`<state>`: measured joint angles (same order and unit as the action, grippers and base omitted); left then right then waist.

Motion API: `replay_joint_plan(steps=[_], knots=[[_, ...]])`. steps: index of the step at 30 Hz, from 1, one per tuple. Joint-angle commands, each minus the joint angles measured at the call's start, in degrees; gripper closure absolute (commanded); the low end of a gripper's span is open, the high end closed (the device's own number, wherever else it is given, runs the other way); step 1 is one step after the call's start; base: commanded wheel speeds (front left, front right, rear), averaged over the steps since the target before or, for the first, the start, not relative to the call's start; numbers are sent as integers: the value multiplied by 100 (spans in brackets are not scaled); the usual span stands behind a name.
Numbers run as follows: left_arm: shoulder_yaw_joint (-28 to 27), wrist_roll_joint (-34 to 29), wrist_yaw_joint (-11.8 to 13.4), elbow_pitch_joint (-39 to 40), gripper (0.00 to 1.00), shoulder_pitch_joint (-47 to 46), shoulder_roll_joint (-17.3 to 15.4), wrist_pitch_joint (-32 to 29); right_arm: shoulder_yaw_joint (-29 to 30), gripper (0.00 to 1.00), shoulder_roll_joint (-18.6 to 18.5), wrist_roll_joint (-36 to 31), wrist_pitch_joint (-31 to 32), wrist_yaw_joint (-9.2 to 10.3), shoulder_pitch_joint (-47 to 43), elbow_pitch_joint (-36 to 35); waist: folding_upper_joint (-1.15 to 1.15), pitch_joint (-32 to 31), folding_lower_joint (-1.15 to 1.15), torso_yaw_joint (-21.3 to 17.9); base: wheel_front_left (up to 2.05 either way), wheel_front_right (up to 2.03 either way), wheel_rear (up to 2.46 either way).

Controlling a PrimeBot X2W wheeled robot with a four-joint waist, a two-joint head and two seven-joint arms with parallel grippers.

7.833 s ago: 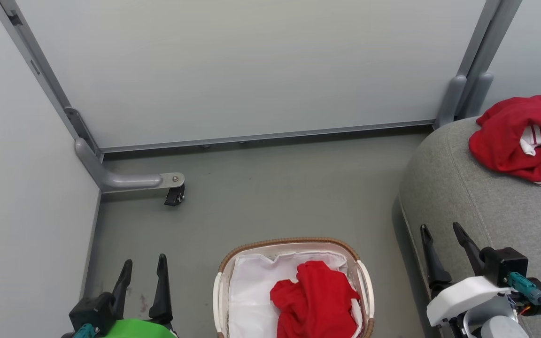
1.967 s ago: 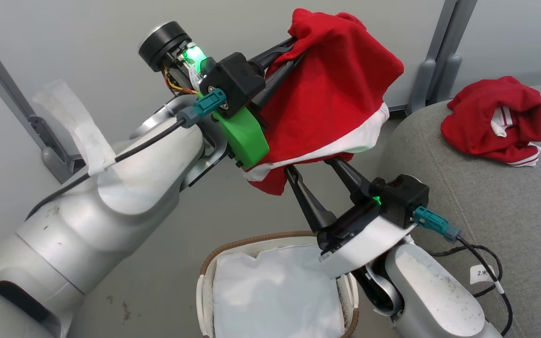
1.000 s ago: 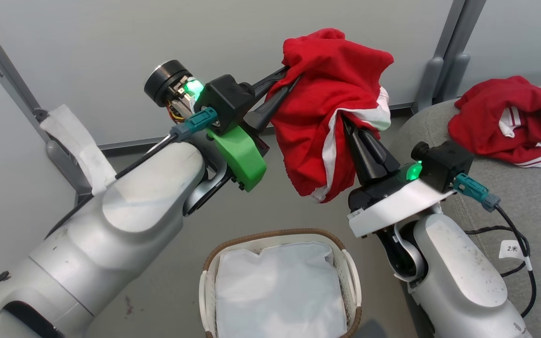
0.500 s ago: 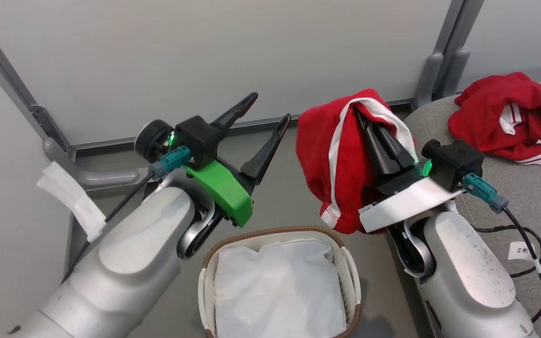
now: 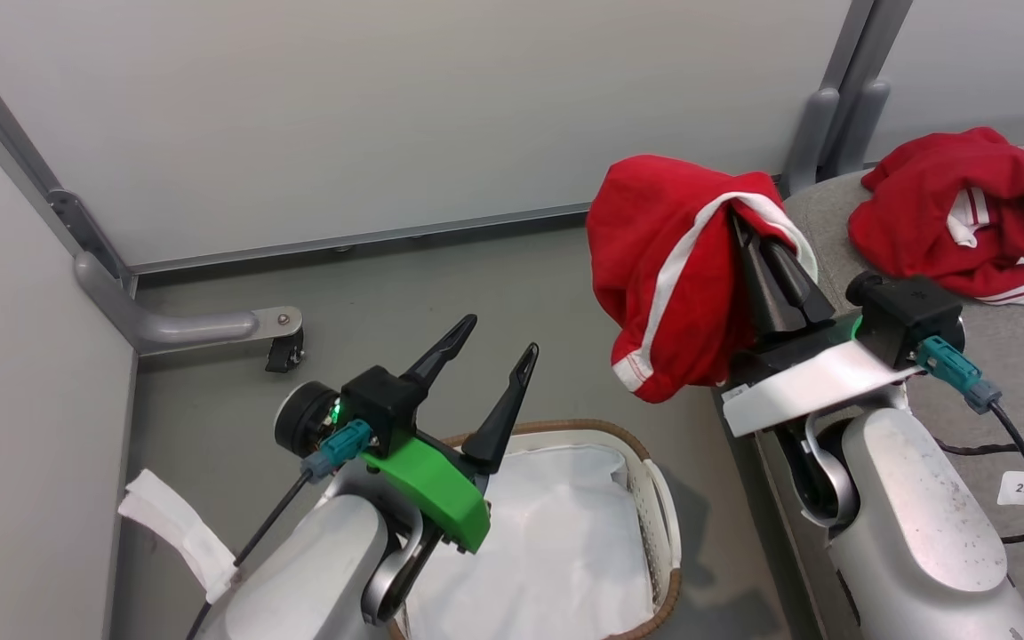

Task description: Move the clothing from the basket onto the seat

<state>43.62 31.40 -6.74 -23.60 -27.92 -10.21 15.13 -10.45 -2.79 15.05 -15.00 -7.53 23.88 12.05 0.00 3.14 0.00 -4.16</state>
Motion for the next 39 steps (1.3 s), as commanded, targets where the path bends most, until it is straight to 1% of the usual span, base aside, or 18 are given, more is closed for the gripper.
replay_joint_plan(steps=[1,5,13,21,27,33,37,39], knots=[[-96,-99,-24,-14,0,156,45,2,59,100,-19,-35,-28,8,-85,1,0,17,0,-22,0,0,0],[-284,-300,-50,-34,0,404,137,2,131,100,-20,-100,-28,8,-96,-2,0,44,0,-135,0,0,0],[-545,-589,-79,-19,0,631,277,3,300,100,-18,-167,-28,8,-112,-9,0,161,0,-672,0,0,0],[-453,-698,-80,67,0,557,351,2,545,100,-18,-251,-28,8,-72,-46,0,418,0,-1312,0,0,0],[-345,-721,-81,104,0,405,340,2,734,100,-16,-312,-28,8,-17,-44,0,658,0,-1642,0,0,0],[-245,-757,-81,174,0,257,287,2,1058,100,-17,-528,-28,7,281,-3,0,973,0,-1740,0,0,0],[-164,-778,-81,213,0,130,237,2,1301,100,-31,-844,-28,7,719,58,0,1237,0,-1655,0,0,0],[-141,-790,-81,235,0,45,206,2,1438,100,-148,-947,-29,8,1032,94,0,1383,0,-1578,0,0,0]])
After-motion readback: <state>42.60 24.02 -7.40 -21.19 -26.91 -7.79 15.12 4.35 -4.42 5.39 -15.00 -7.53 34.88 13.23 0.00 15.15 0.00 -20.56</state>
